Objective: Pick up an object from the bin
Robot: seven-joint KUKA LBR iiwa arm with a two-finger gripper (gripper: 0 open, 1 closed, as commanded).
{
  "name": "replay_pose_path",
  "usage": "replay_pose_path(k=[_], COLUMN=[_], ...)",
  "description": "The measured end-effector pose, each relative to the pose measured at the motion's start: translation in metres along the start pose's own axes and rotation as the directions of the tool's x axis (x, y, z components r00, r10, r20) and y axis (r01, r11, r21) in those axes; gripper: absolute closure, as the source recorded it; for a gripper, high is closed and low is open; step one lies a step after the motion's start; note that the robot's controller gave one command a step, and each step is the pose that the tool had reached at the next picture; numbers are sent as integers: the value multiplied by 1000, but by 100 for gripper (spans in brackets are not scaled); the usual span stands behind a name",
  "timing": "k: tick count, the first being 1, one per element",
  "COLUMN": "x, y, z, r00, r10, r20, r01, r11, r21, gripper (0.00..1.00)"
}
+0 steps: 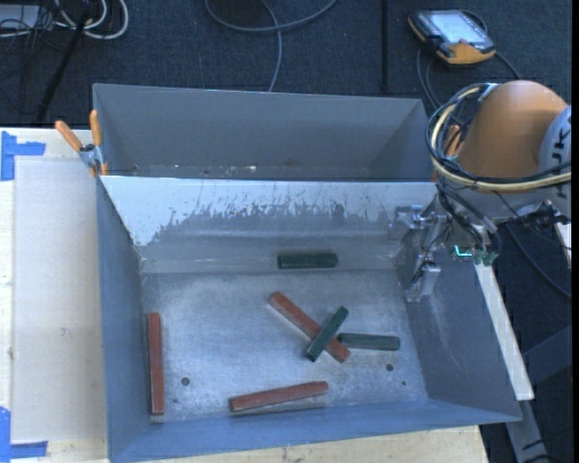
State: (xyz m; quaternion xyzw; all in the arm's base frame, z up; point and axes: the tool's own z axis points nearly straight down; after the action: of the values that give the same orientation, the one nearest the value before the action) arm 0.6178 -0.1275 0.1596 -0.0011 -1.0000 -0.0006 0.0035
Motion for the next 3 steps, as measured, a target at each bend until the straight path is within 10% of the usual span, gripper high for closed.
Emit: replay_pose_path(k=[1, 2, 3], x=[-2, 65, 74], y=[0, 24, 34], z=[-4, 71, 78], r00=[1000, 1000, 999], r10=[-3, 11, 43], r20=[7, 9, 1], r01=[3, -11, -43], r11=[1000, 1000, 999], r21=[1, 2, -1], gripper=[0, 0, 0])
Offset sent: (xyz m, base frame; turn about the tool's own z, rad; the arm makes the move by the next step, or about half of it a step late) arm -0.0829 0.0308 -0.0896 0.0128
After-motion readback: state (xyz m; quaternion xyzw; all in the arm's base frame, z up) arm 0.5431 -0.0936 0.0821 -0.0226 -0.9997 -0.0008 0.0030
